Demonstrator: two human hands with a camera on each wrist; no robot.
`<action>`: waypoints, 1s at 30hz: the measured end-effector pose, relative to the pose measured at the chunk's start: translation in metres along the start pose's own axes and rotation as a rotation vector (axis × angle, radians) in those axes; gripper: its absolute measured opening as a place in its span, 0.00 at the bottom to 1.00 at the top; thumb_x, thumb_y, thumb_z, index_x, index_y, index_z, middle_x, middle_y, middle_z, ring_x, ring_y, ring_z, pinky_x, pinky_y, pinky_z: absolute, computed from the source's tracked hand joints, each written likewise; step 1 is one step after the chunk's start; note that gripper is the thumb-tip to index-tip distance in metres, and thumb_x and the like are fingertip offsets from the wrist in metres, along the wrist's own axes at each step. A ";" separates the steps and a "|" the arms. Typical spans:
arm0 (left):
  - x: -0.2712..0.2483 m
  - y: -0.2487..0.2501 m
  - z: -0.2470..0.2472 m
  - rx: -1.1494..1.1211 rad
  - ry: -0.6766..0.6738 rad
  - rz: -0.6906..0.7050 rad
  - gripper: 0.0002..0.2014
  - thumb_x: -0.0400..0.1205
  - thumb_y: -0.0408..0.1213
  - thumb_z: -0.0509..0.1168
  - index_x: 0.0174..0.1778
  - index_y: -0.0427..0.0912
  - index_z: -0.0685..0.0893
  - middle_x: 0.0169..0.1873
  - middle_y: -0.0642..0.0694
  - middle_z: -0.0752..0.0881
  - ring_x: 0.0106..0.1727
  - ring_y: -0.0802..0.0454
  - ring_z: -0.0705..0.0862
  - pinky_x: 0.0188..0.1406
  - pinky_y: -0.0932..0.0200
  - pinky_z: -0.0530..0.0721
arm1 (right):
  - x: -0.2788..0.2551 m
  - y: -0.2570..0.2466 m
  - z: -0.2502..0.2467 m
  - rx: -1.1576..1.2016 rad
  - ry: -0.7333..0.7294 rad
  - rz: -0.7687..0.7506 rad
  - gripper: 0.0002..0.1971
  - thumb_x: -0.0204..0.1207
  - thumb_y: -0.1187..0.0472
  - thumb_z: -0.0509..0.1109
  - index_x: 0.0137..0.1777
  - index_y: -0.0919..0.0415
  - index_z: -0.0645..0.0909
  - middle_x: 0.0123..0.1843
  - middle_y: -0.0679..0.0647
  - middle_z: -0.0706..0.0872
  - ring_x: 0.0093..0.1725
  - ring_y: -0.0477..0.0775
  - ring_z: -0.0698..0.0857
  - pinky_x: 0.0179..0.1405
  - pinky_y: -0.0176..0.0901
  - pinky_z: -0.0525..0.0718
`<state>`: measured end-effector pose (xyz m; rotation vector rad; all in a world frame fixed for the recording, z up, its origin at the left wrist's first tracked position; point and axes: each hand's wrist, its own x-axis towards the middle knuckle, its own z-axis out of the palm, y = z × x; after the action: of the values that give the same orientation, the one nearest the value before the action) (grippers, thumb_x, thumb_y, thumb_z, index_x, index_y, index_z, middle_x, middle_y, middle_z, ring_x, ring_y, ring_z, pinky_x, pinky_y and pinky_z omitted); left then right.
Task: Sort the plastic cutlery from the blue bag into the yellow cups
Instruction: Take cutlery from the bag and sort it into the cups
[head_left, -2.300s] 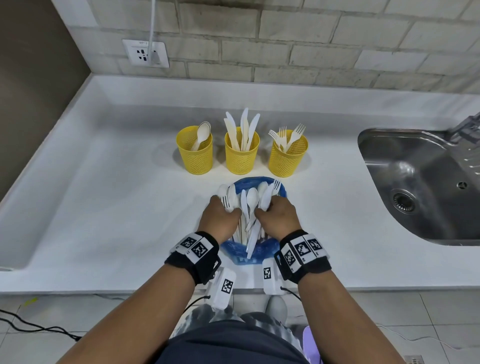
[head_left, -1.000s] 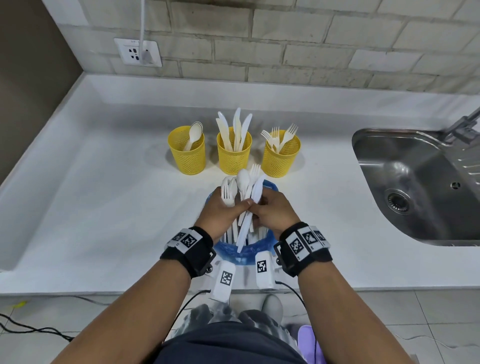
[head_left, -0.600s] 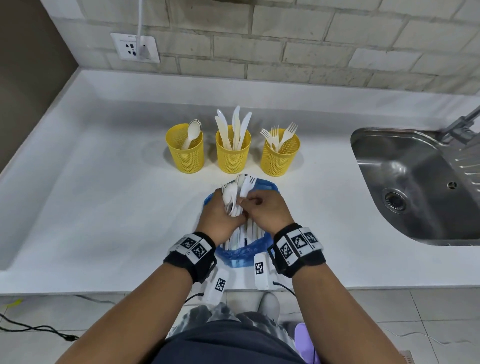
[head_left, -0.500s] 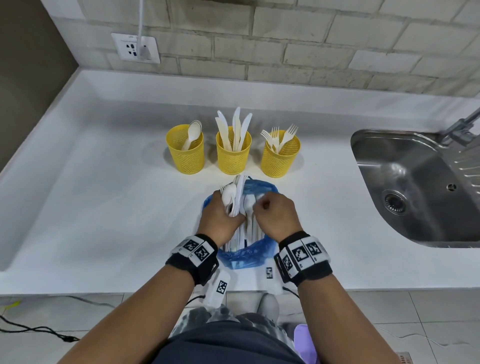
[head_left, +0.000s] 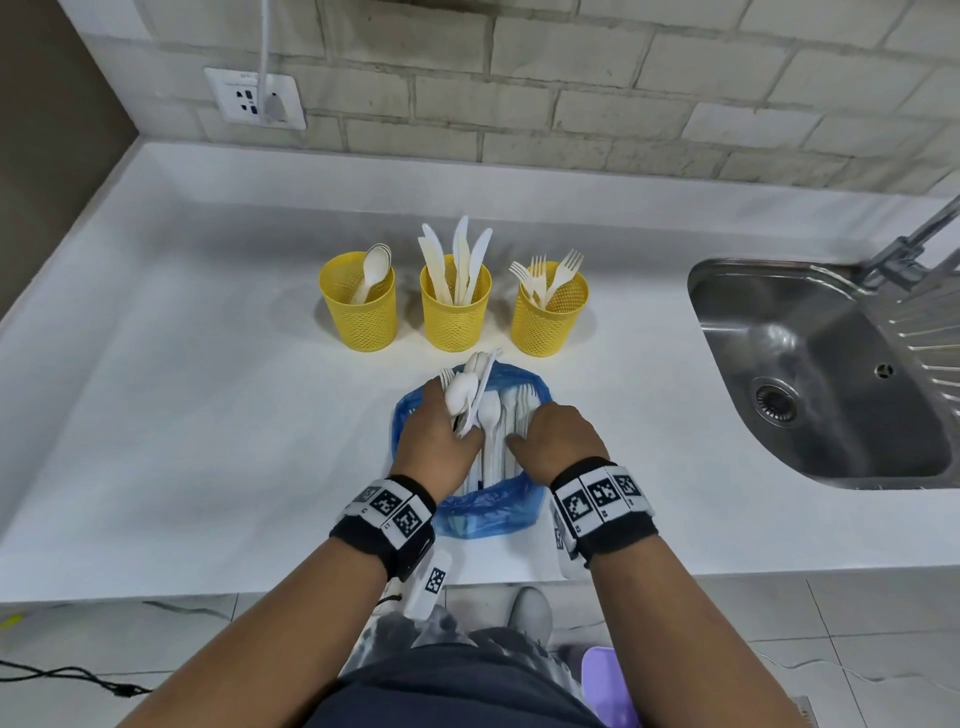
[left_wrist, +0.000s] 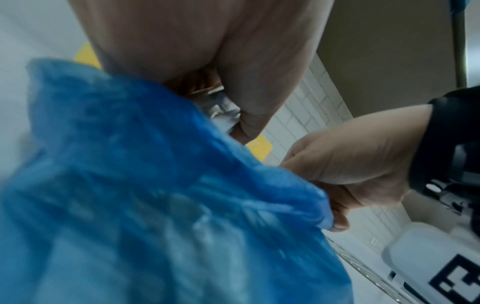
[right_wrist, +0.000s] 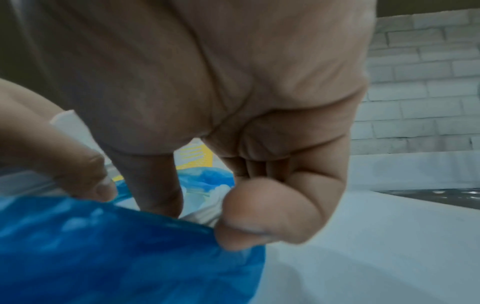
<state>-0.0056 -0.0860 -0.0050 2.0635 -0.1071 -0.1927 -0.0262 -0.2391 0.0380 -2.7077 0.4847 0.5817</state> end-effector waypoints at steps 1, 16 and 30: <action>0.000 0.001 -0.001 -0.002 -0.003 0.013 0.16 0.81 0.33 0.72 0.59 0.42 0.72 0.39 0.57 0.79 0.38 0.63 0.80 0.32 0.75 0.74 | 0.001 0.000 0.000 0.001 0.004 0.011 0.18 0.87 0.48 0.64 0.62 0.64 0.82 0.64 0.61 0.87 0.63 0.62 0.87 0.51 0.45 0.79; 0.000 0.000 -0.005 -0.119 0.062 0.001 0.16 0.76 0.36 0.79 0.55 0.44 0.81 0.43 0.53 0.87 0.41 0.68 0.83 0.36 0.79 0.75 | -0.007 0.004 0.002 0.170 0.120 -0.018 0.17 0.83 0.59 0.63 0.32 0.59 0.68 0.32 0.52 0.74 0.39 0.60 0.79 0.37 0.45 0.72; 0.011 0.007 -0.013 -0.436 -0.017 -0.118 0.04 0.76 0.28 0.72 0.44 0.38 0.85 0.30 0.47 0.86 0.30 0.50 0.81 0.33 0.58 0.81 | -0.003 -0.006 -0.001 0.485 0.113 -0.142 0.10 0.86 0.63 0.59 0.61 0.65 0.78 0.61 0.64 0.86 0.62 0.64 0.83 0.57 0.48 0.75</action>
<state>0.0077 -0.0798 0.0060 1.6340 0.0450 -0.2796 -0.0258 -0.2334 0.0417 -2.2916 0.3953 0.2334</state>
